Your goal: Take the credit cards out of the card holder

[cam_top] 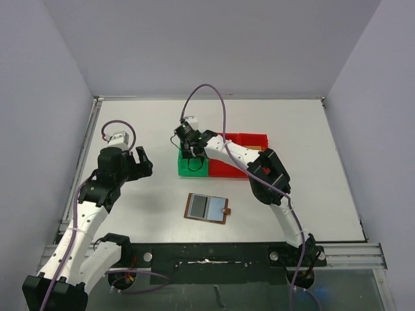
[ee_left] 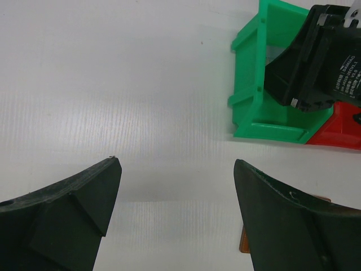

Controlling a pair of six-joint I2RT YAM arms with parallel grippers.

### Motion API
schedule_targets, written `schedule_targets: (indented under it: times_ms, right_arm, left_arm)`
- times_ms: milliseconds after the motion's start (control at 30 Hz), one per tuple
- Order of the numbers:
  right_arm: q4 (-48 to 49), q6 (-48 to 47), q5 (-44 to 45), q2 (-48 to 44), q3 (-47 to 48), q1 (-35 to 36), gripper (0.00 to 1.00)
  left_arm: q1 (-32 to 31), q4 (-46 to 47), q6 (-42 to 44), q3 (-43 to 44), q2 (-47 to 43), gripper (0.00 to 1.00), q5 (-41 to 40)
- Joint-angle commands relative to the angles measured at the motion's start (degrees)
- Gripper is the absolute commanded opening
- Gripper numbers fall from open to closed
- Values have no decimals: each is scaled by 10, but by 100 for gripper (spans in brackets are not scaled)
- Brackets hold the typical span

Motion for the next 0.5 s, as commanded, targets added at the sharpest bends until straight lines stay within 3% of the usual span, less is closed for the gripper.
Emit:
schedule_targets:
  times_ms: [0, 467]
  right_arm:
    - [5, 23, 35, 5, 26, 6, 20]
    - [-3, 30, 29, 52, 43, 3, 20]
  left_arm:
    - [5, 32, 6, 4, -6, 81, 2]
    - [5, 32, 6, 5, -5, 81, 2]
